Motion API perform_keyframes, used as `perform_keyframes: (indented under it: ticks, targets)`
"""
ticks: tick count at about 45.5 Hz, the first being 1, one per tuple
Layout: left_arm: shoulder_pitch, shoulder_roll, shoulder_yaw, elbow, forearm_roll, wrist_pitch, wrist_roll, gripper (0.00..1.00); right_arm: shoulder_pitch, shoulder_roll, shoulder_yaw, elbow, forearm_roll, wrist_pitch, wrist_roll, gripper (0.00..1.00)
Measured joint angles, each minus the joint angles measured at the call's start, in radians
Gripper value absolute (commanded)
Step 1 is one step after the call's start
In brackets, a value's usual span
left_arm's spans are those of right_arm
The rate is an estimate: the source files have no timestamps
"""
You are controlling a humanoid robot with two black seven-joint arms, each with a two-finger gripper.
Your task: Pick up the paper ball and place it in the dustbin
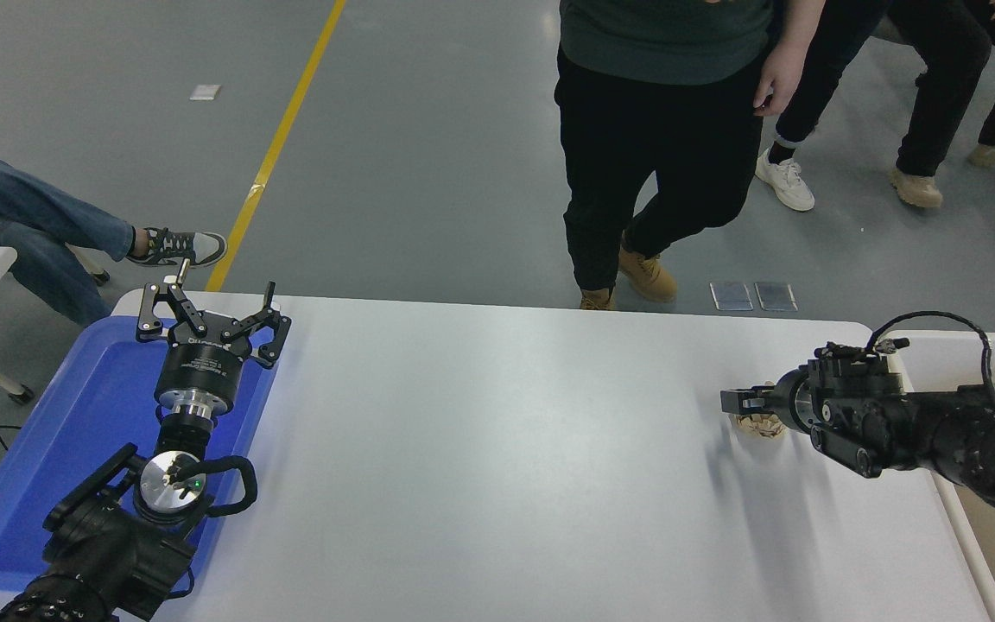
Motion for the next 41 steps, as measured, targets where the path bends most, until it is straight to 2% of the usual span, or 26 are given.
perform_keyframes:
  ticks: [8,12,18,41]
  targets:
    - [0.000,0.000,0.000,0.000,0.000,0.000,0.000,1.00,-0.008,0.000,0.012,0.001,-0.003,0.003,-0.005,0.28]
    - [0.000,0.000,0.000,0.000,0.000,0.000,0.000,1.00,-0.010,0.001,0.018,0.003,-0.005,0.006,-0.007,0.20]
    - [0.000,0.000,0.000,0.000,0.001,0.000,0.000,1.00,-0.012,0.001,0.024,0.008,-0.008,0.009,-0.008,0.00]
    - [0.000,0.000,0.000,0.000,0.000,0.000,0.000,1.00,-0.007,-0.013,0.038,0.039,-0.022,0.015,0.002,0.00]
